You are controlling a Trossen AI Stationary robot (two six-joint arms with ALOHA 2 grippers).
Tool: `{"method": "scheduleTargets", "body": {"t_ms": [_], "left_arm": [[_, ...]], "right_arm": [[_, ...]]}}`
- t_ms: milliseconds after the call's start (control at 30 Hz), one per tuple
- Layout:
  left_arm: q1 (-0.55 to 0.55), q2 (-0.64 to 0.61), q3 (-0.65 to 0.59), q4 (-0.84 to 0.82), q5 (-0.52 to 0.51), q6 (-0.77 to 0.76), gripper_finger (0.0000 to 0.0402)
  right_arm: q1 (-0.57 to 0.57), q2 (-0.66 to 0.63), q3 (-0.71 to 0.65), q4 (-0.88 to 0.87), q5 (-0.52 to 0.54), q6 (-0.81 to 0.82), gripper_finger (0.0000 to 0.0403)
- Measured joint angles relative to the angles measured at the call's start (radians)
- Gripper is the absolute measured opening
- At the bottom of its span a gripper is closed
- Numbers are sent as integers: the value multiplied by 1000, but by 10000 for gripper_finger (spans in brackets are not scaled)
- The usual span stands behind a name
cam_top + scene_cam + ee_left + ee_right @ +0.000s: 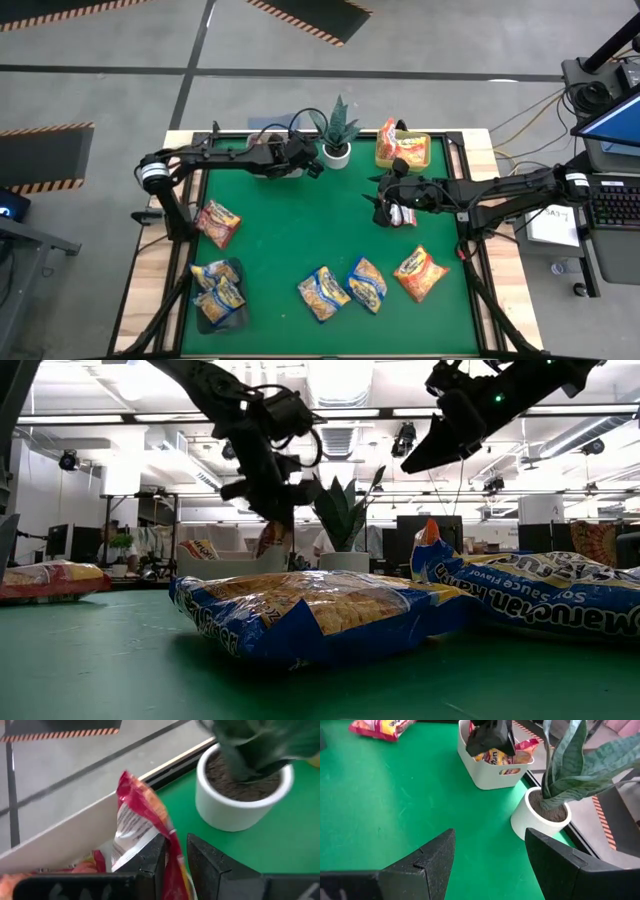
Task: Sort Maruchan noodles
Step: Put the center red noodle pack into the white bin, then put the top right orange noodle pack into the yellow bin
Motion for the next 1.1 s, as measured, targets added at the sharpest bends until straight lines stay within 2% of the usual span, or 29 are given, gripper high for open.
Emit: {"method": "scheduleTargets", "body": {"t_ms": [233,533,600,667,800,867,967,1100], "left_arm": [[-39,-56,13,0,-6,116,61],[-164,-166,3,-8,14,355,61],[-202,-184,-1,-8,61,434,61],[-242,-193,-5,-8,160,511,61],[-309,-195,-7,-7,461,644,61],[-334,-194,-7,8,561,679,61],[-352,-194,-7,33,583,709,61],[-351,-195,-7,21,580,721,61]], "right_arm": [[0,-43,0,-6,-2,85,228],[1,-43,0,-115,-86,383,228],[2,-33,0,-149,-100,439,228],[2,-23,0,-176,-115,487,228],[2,-13,0,-217,-121,555,228],[2,-12,0,-227,-151,576,228],[2,-12,1,-231,-199,614,228],[2,-7,36,-334,-218,672,228]]}}
